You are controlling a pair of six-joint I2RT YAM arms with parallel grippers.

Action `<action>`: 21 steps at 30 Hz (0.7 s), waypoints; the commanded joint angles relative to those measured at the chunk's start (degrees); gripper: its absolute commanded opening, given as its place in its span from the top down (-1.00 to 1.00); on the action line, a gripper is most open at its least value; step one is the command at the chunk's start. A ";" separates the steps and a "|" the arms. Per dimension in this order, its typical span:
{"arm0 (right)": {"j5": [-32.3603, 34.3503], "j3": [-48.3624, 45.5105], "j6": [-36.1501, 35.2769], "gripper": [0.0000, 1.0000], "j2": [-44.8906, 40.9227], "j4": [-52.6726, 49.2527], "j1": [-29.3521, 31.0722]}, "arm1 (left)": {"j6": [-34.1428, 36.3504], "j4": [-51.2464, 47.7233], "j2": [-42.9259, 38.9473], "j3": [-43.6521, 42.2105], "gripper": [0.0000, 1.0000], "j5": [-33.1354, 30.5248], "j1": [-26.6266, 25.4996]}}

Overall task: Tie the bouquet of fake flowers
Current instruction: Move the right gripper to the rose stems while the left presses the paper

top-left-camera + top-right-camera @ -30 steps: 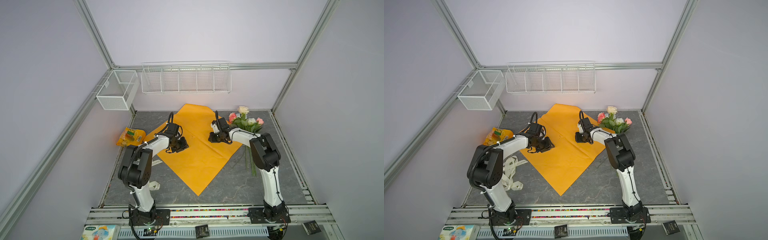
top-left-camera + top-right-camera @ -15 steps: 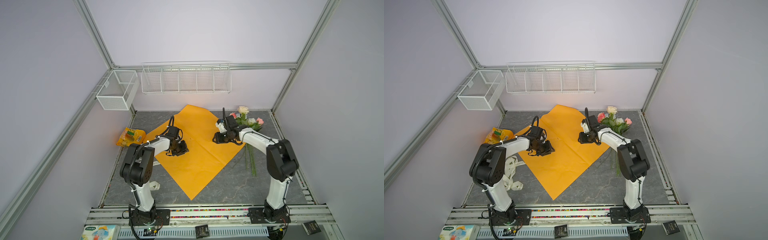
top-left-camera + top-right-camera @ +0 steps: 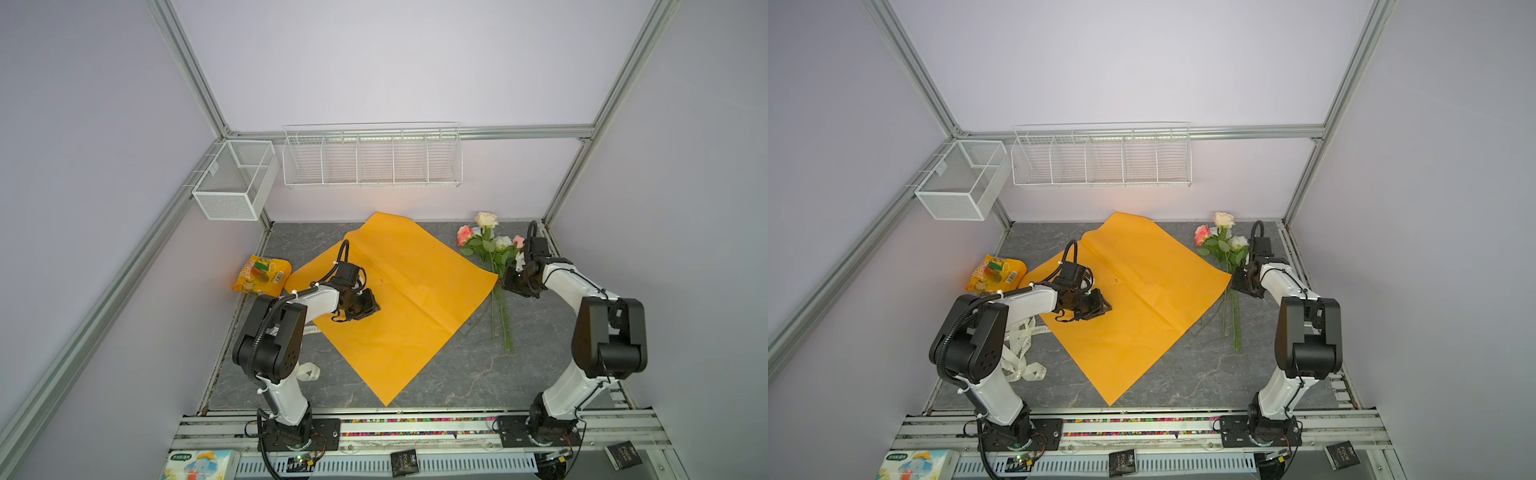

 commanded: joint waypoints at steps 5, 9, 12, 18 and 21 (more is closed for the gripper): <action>2.84 6.91 -4.17 -0.10 7.64 -4.82 1.84 | -1.07 -3.84 -0.96 -2.46 0.41 -4.10 -0.29; 2.20 8.62 -4.99 -0.12 10.27 -4.64 2.49 | -1.22 -6.00 -1.63 -2.71 0.41 -7.77 -0.30; 3.99 11.27 -4.91 -0.17 13.11 -5.31 3.16 | -1.14 -6.58 -2.41 -3.32 0.43 -9.17 -0.30; 3.41 15.34 -2.17 -0.32 15.55 -4.82 3.24 | -0.58 -7.00 -3.09 -4.82 0.45 -9.39 -0.30; 5.76 20.77 -2.26 -0.33 19.99 -8.14 3.33 | -0.44 -5.99 -3.22 -5.49 0.45 -7.75 -0.26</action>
